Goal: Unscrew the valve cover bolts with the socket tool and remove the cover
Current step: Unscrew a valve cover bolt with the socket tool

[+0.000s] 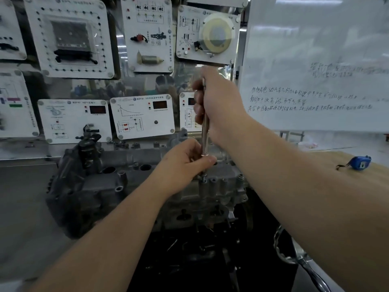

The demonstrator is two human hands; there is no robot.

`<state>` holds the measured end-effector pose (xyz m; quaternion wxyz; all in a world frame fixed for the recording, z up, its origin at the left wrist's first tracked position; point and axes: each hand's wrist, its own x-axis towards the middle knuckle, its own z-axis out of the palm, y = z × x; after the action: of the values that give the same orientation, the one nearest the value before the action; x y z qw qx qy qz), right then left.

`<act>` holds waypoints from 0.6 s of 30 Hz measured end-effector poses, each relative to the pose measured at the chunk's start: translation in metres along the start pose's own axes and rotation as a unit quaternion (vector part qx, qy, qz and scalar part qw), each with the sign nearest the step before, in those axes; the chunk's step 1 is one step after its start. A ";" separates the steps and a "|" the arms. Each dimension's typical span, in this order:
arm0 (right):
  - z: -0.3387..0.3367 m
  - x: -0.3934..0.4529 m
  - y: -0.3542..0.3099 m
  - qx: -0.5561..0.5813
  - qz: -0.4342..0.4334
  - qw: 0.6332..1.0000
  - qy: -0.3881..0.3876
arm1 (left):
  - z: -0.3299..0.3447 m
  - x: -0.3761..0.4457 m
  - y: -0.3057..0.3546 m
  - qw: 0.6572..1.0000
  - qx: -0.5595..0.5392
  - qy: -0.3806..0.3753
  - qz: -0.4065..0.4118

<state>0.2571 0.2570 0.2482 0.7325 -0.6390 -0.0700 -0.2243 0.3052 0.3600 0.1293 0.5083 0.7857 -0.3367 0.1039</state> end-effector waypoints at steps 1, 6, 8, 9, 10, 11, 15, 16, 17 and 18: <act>0.001 0.000 0.001 -0.003 -0.006 1.000 0.016 | 0.000 0.000 0.000 1.000 0.013 -0.001 0.004; -0.003 0.000 -0.003 0.059 0.003 0.994 -0.087 | -0.009 -0.004 0.001 0.996 -0.030 -0.086 -0.007; -0.006 0.001 -0.004 0.064 0.015 0.985 -0.163 | -0.010 -0.005 0.001 0.996 -0.036 -0.085 -0.002; -0.007 0.002 -0.003 0.063 0.016 0.981 -0.183 | -0.009 -0.005 0.001 0.996 -0.040 -0.077 0.001; -0.008 0.002 -0.002 0.063 0.016 0.979 -0.192 | -0.008 -0.005 0.002 0.997 -0.040 -0.067 0.002; -0.008 0.001 -0.001 0.066 0.016 0.980 -0.189 | -0.006 -0.005 0.003 0.998 -0.039 -0.055 0.001; -0.004 -0.001 0.000 0.040 -0.008 0.997 -0.063 | 0.001 -0.003 0.007 1.000 0.019 0.003 0.004; -0.004 -0.002 0.000 0.023 -0.020 0.999 -0.032 | 0.002 -0.002 0.007 1.000 0.028 0.004 0.002; -0.003 -0.002 -0.001 0.013 -0.029 0.999 -0.013 | 0.001 -0.002 0.006 1.000 0.026 -0.003 -0.001; -0.003 -0.002 -0.002 0.013 -0.037 0.999 -0.003 | 0.000 -0.001 0.005 1.000 0.017 -0.021 0.001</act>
<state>0.2543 0.2549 0.2484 0.7317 -0.6272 -0.0987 -0.2479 0.3010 0.3596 0.1323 0.4877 0.7959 -0.3462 0.0940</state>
